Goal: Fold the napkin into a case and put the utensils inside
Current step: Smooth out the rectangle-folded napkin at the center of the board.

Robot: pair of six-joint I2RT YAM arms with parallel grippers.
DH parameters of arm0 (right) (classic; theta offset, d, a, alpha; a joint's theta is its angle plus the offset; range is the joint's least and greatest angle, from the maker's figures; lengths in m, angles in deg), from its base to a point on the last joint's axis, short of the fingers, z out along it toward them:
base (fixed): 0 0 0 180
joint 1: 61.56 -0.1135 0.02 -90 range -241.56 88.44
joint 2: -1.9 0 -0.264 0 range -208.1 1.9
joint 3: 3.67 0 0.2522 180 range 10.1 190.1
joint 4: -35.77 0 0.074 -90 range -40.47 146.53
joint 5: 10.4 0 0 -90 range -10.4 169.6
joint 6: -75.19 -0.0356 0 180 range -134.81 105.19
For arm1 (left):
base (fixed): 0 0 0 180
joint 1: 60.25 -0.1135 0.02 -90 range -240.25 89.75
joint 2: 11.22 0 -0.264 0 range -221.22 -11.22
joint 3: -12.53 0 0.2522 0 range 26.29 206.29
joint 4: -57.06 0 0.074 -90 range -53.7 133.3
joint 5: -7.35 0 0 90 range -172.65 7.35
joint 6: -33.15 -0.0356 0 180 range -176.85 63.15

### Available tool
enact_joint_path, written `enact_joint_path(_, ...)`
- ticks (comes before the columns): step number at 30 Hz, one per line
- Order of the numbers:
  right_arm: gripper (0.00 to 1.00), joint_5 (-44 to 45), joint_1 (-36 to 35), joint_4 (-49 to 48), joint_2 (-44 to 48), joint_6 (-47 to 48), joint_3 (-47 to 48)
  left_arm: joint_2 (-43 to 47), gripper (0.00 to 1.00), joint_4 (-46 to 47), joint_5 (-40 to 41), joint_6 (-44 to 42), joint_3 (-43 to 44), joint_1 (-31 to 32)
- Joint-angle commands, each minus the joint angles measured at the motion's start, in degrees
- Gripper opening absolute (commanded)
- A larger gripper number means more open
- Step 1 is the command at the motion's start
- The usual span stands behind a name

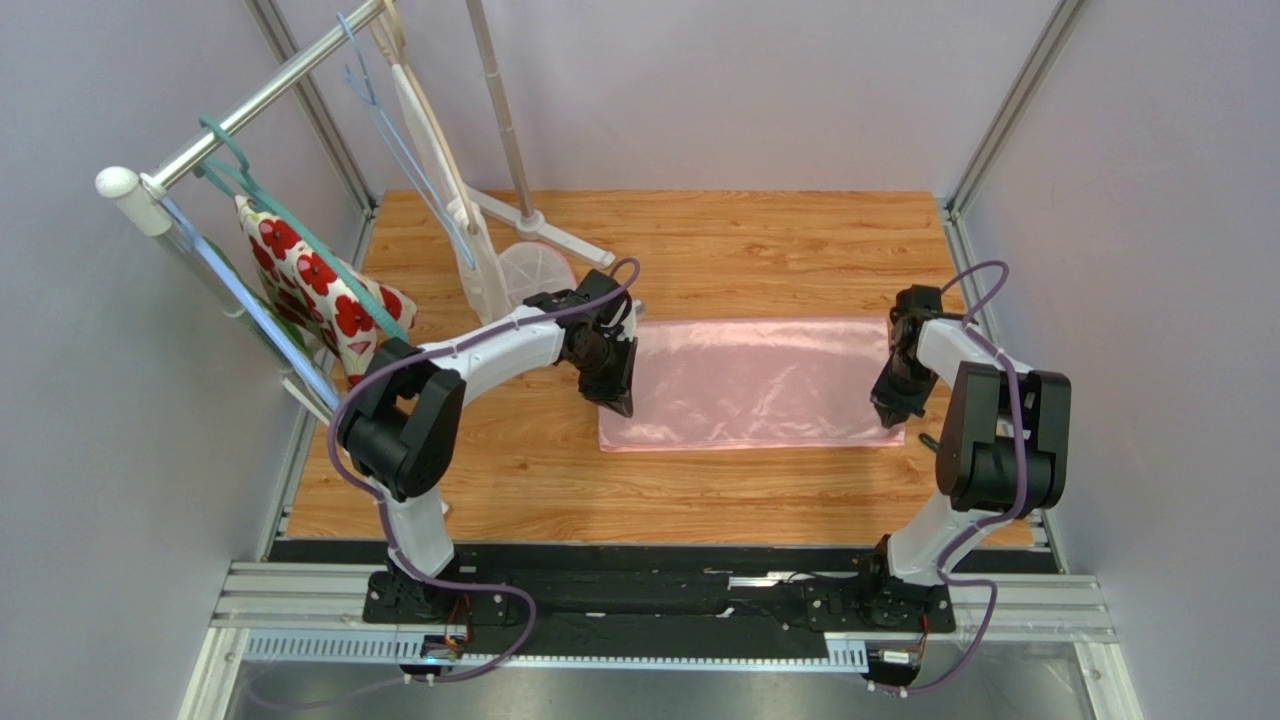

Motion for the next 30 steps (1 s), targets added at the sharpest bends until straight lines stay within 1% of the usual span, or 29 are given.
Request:
enact_joint_path(1, 0.00, 0.64, -0.03, -2.48, -0.43, -0.90, -0.80, -1.55, 0.15, -1.06, 0.53, -0.08, 2.22, -0.80)
enact_joint_path(8, 0.00, 0.11, -0.03, -2.92, -0.87, -0.90, -0.98, -1.90, 0.13, -0.62, 1.15, 0.71, -0.41, -0.80)
enact_joint_path(17, 0.00, -0.15, -0.03, -3.36, -2.37, -1.34, -0.98, 1.27, 0.13, 2.01, 1.76, 1.86, -8.41, -0.80)
enact_joint_path(23, 0.00, -0.33, -0.03, -3.45, -2.11, -1.43, -1.33, 3.37, 0.11, 4.03, 1.24, 3.35, -11.67, -0.45)
enact_joint_path(27, 0.00, -0.50, -0.12, -3.54, -1.84, -1.43, -1.50, 3.20, 0.11, 4.47, 1.06, 3.88, -13.07, -0.36)
enact_joint_path(30, 0.02, 0.19, -1.25, -2.23, -0.27, -0.90, -0.37, 3.20, 0.11, 6.58, 0.89, 4.85, -14.56, -0.18)
